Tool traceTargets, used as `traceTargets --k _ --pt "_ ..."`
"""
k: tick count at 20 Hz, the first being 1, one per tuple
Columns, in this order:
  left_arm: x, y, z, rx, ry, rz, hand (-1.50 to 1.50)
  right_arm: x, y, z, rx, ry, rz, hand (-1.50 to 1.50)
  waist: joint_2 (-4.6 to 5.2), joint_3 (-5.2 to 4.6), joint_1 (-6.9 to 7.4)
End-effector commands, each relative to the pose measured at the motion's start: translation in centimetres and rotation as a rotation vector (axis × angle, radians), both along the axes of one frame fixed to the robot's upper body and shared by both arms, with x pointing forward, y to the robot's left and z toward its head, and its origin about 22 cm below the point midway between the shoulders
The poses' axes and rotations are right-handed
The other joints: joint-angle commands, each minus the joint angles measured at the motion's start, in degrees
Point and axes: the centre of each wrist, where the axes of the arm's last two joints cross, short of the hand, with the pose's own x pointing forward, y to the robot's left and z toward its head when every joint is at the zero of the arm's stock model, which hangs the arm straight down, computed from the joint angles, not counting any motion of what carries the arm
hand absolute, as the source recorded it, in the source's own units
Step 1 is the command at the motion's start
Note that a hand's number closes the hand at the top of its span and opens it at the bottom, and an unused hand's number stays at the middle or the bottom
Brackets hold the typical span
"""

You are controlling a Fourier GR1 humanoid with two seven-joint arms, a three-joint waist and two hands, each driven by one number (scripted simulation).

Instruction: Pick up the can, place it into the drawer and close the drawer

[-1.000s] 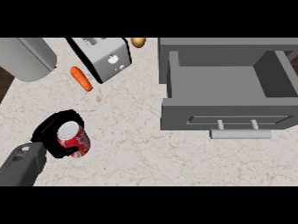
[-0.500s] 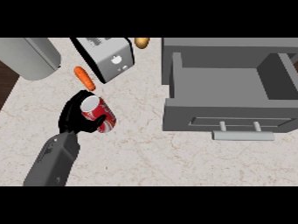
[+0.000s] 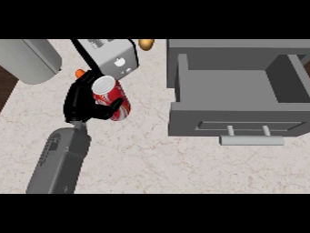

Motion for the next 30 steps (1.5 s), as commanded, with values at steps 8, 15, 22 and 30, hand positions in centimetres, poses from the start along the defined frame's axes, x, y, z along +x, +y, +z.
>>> traceTargets --k 8,15,22,30 --pt "-1.2 -4.3 9.9 0.05 -0.064 -0.009 1.5 0.7 1.3 0.8 0.012 -0.019 0.012 -1.5 0.36 -0.06 -0.46" --pt "0.5 -10.1 15.0 0.063 -0.07 -0.011 1.5 -0.3 -0.8 -0.2 0.012 0.006 0.009 -1.5 0.4 -0.04 -1.27" --pt "3.2 -12.3 19.4 0.081 -0.061 -0.023 1.5 1.4 1.5 -0.1 0.007 -0.008 0.014 -1.5 0.5 -0.04 -1.22" --pt "4.9 -16.4 19.4 0.102 -0.067 -0.017 1.5 1.4 0.5 -0.8 0.018 0.006 0.024 -1.5 0.7 -0.04 -2.09"
